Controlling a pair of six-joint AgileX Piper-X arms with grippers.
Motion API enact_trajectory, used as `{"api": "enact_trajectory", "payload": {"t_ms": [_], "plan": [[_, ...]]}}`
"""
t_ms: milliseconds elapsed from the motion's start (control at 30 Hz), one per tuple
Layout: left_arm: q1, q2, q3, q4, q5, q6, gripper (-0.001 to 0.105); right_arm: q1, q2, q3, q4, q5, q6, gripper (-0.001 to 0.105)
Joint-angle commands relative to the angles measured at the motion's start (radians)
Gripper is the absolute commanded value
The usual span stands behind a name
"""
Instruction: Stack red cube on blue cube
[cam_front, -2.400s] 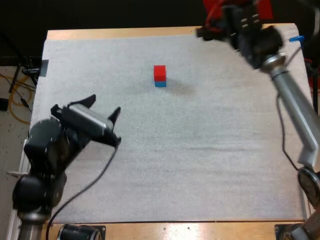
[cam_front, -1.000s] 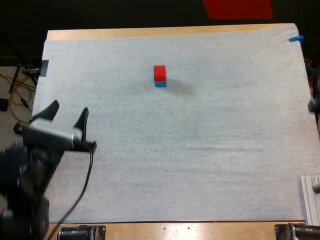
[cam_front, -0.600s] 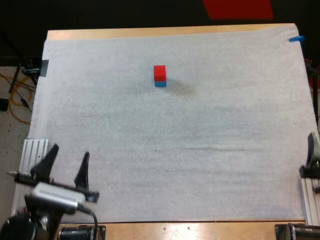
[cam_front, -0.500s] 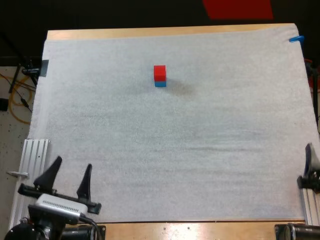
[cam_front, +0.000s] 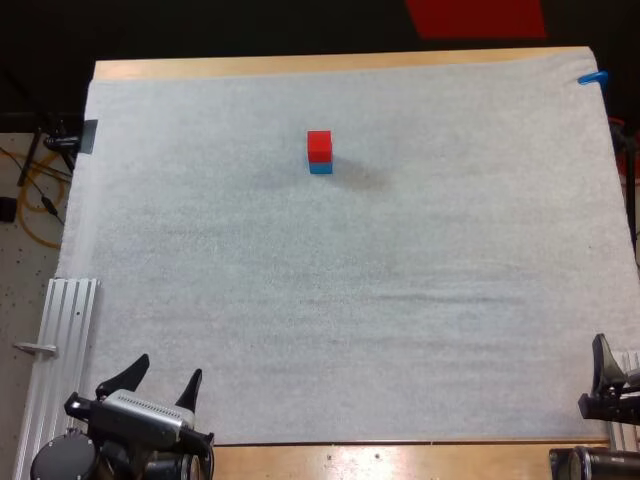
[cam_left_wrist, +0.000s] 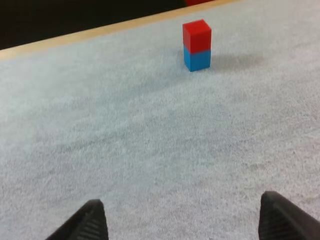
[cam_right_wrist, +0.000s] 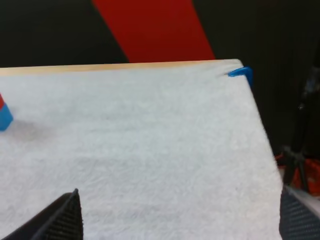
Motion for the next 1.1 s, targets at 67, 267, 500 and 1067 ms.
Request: {"api": "enact_trajectory", "payload": {"t_ms": [67,267,500,1067], "plan": [[0.000,-0.137,0.007,-0.022,-0.005,0.006,0.063,0.000,-0.045,0.002,0.006,-0.019,-0.004,0.077],[0.000,-0.137,0.079,-0.159,-0.005,0.006,0.063,0.000,-0.045,0.059,-0.086,-0.019,-0.004,0.077],[0.000,-0.137,0.172,-0.261,-0.005,0.004,0.063,0.000,-0.045,0.140,-0.116,-0.019,-0.004,0.077],[0.000,-0.135,0.182,-0.279,-0.005,0.004,0.063,0.000,-0.044,0.168,-0.110,-0.013,0.000,0.077]]}}
